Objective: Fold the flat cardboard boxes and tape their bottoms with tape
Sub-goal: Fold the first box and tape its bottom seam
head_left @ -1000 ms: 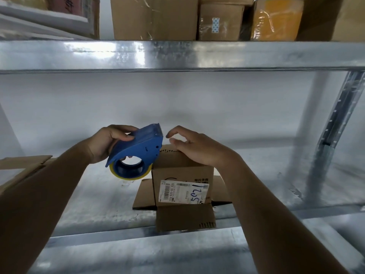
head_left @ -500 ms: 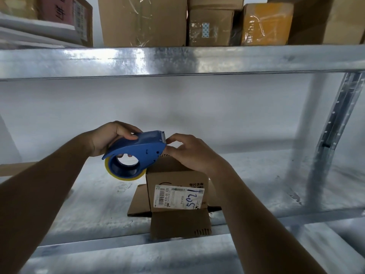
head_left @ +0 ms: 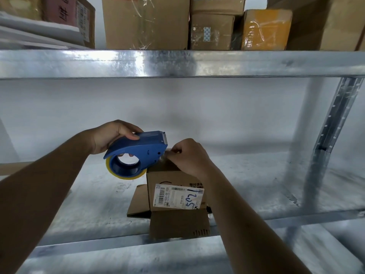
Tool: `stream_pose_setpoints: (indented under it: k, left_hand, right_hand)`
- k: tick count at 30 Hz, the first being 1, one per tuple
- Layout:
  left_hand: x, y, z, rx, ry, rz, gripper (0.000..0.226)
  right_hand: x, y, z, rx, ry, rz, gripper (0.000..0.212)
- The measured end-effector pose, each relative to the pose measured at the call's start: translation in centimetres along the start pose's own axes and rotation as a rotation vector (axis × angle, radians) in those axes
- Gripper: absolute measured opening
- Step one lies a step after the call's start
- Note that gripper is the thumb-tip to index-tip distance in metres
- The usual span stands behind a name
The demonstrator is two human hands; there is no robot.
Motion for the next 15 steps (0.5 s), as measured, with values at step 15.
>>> stream_pose_setpoints:
  k: [15]
  left_hand:
    - [-0.28,0.01,-0.5,-0.038,-0.038,-0.001,0.099]
  right_hand:
    - [-0.43,0.74,-0.13,0.325,-0.162,0.06,0.024]
Point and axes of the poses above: each hand's wrist, its own x-axis towards the middle knuckle, its own y-axis out of the back of the hand, z = x × y, the point moved 4 cm from there along x, towards the middle knuckle, and after that the axes turned 5 degrees about y, right-handed, at the moved point
